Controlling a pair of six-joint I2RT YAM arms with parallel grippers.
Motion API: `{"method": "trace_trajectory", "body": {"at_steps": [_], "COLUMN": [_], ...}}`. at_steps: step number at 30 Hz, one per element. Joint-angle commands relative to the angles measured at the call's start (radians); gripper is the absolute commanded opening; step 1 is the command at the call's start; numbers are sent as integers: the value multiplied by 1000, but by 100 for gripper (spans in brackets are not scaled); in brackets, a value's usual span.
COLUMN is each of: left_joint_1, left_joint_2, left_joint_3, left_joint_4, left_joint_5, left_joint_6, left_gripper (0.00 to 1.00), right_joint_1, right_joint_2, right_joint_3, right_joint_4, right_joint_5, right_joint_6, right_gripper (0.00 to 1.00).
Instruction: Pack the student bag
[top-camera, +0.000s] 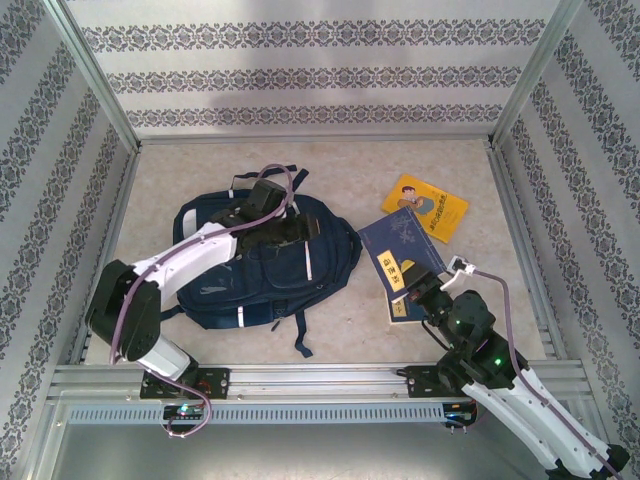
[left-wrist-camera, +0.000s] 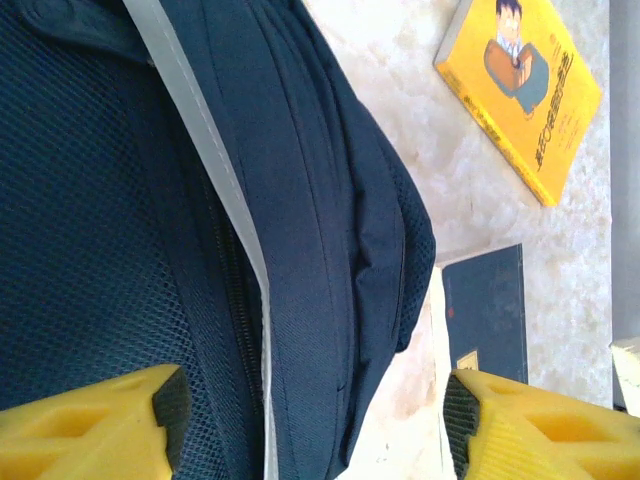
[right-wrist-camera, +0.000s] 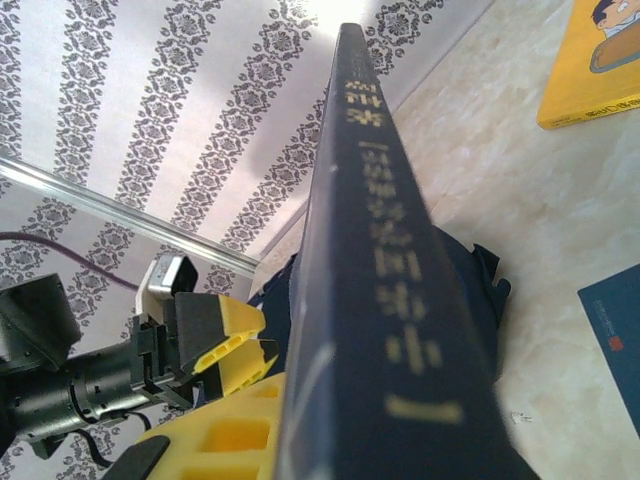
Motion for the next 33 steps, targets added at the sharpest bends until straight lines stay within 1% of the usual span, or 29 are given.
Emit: {"method": "trace_trajectory", "body": {"at_steps": [1, 9, 15, 20, 23, 24, 25, 28, 33], "left_joint_1": [4, 7, 9, 16, 26, 31, 35, 39, 39], "left_joint_2": [41, 137, 184, 219, 256, 266, 273, 278, 241], "left_joint_3": [28, 65, 76, 63, 70, 70, 70, 111, 245], "left_joint_4": [64, 95, 148, 170, 124, 113, 112, 40, -149], "left_joint_5": [66, 79, 110, 110, 92, 93, 105, 112, 113], "left_joint_6": [12, 19, -7, -40, -37, -32, -26, 24, 164], "left_gripper": [66, 63, 54, 39, 24, 18, 13, 1, 0], "right_joint_1": [-8, -16, -26, -32, -32, -32, -32, -33, -33], "right_joint_2": [-19, -26, -27, -36, -44, -49, -54, -80, -64], "right_joint_3": [-16, -42, -66, -67, -65, -62, -59, -50, -6], "right_joint_4": [19, 32, 47, 47, 44, 37, 29, -12, -97], "right_joint_5": [-11, -23, -42, -46, -54, -54, -54, -48, -49], "right_joint_6": [10, 22, 29, 34, 34, 29, 25, 8, -50], "right_gripper": [2, 2, 1, 0, 0, 0, 0, 0, 0]}}
